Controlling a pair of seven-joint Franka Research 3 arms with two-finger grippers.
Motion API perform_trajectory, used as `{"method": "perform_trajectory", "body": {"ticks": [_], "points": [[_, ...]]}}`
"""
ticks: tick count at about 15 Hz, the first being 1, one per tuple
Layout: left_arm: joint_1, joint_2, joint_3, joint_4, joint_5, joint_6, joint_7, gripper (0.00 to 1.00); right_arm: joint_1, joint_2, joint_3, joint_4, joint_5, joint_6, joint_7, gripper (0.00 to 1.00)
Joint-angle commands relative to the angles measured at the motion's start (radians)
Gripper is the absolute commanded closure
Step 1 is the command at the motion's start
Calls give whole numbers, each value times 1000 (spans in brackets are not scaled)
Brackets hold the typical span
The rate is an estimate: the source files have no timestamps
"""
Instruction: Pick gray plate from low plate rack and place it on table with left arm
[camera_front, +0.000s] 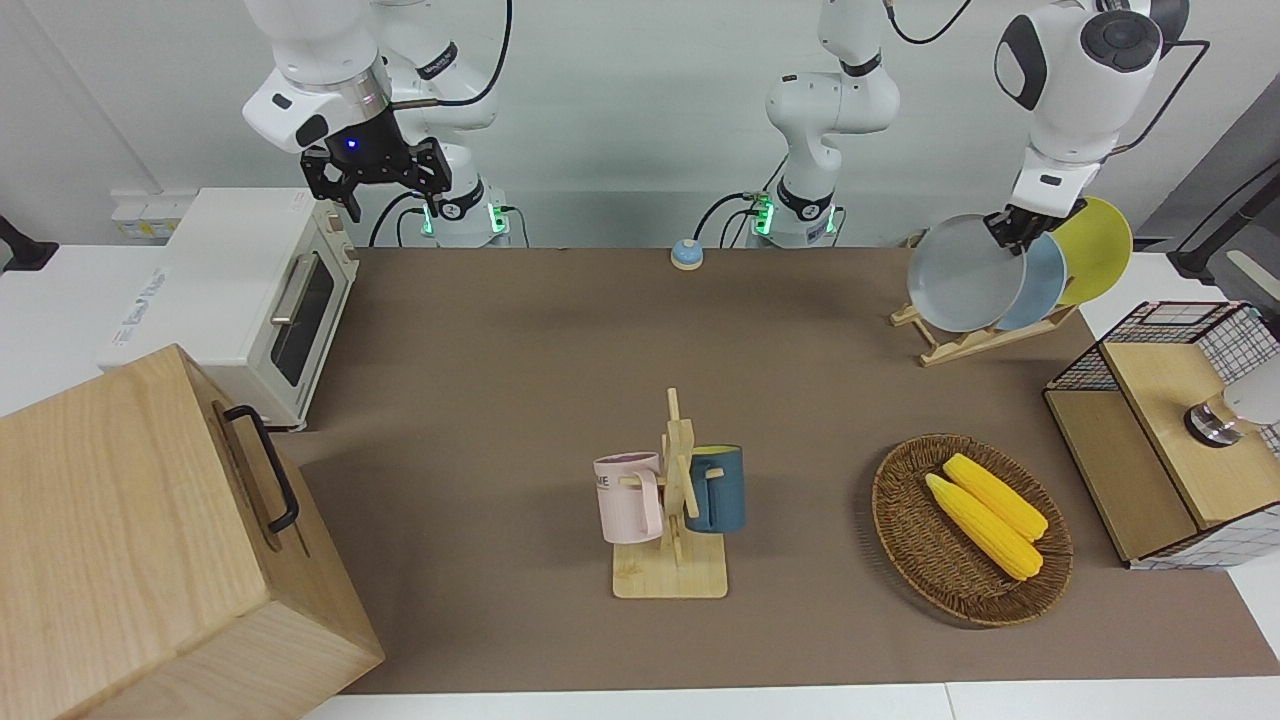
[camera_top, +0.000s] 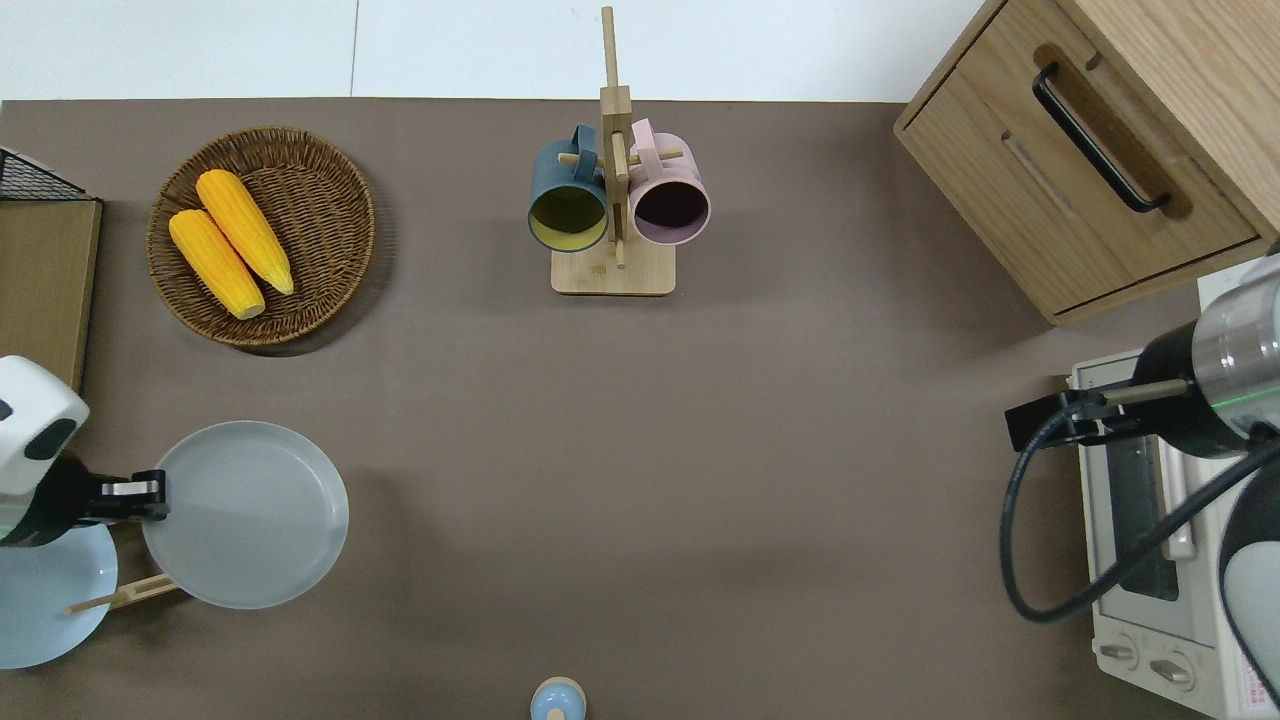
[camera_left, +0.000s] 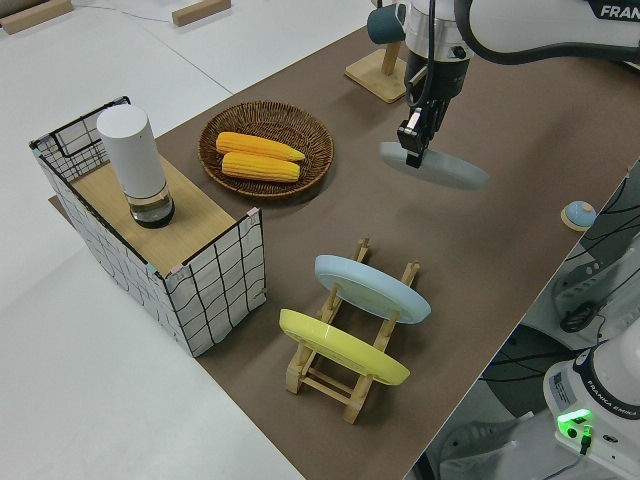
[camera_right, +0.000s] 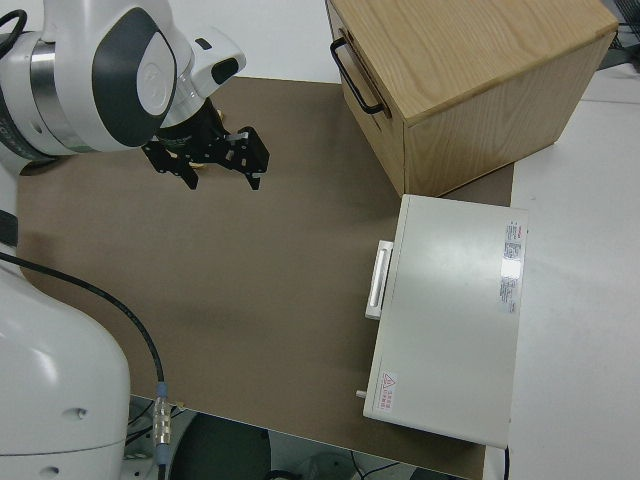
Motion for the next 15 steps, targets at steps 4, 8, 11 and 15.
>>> {"method": "perform_trajectory", "body": {"ticks": [4,8,11,15], "points": [[17,-61,-106,-276,-77,262,-8,1000,-15,-5,7,6,4,-15,-3,11],[17,-3,-107,-301,-77,264,-8,943,-15,-5,7,6,4,-15,-3,13],[17,3,-107,-299,-64,261,-3,144,-15,-5,7,6,4,-15,-3,11],[18,-4,-105,-255,-61,244,-1,9,-15,-5,7,6,4,-15,-3,13]]}}
